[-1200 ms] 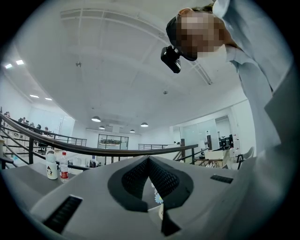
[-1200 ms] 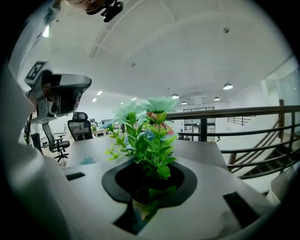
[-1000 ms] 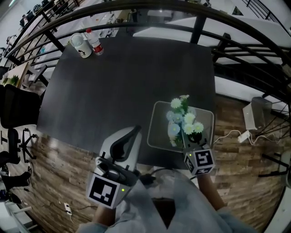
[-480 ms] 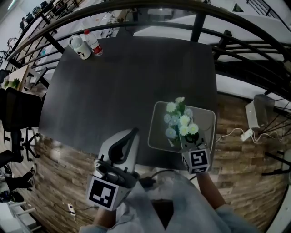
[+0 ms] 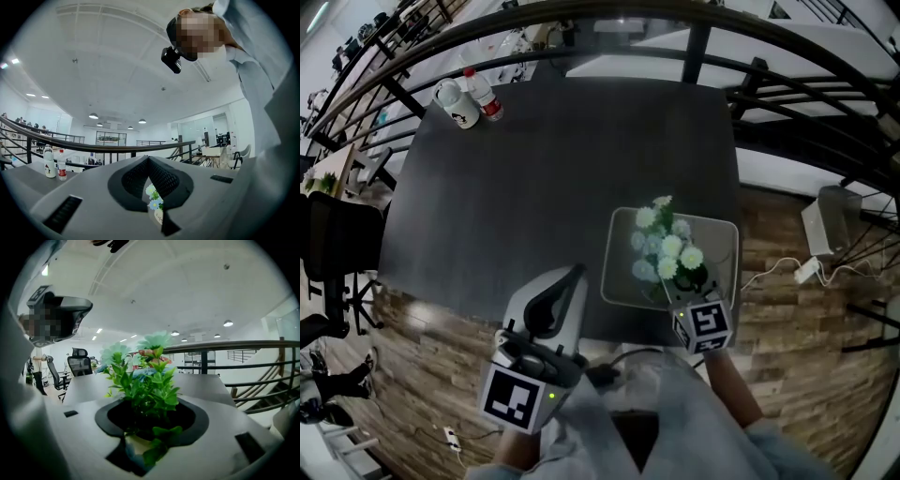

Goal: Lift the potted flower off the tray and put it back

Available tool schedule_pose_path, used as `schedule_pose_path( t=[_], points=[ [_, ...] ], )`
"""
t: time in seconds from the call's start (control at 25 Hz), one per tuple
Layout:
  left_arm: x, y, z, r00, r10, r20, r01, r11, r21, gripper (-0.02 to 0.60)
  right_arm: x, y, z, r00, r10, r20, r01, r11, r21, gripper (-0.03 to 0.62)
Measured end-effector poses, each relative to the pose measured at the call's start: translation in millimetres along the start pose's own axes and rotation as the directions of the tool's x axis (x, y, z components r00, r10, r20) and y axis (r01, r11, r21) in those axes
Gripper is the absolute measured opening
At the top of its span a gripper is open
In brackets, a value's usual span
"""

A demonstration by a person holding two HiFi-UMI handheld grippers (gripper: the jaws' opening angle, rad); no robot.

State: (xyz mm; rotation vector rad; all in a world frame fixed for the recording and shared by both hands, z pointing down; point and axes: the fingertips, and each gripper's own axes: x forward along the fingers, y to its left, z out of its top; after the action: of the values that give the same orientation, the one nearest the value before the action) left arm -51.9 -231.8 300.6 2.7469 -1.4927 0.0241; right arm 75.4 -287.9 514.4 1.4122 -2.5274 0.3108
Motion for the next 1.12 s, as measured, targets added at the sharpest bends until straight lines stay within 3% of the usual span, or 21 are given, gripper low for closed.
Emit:
schedule_pose_path(
  t=[0.36,1.12],
  points=[
    [-4.8,-3.9,2.4,1.000,-0.012,0.016,0.012,1.000,-0.001,-0.002,-12.2,1.9,0.3,1.000,0.007,-0.023,-0.006,0.999,0.037,0.265],
    [-15.1,-20.6,11.2,0.998,-0.045,0.053,0.044,0.999,0.006,-0.002,-53.2,6.3,14.9,1.000,-0.025,0.008,0.024,0.997,0.075,0.265]
  ],
)
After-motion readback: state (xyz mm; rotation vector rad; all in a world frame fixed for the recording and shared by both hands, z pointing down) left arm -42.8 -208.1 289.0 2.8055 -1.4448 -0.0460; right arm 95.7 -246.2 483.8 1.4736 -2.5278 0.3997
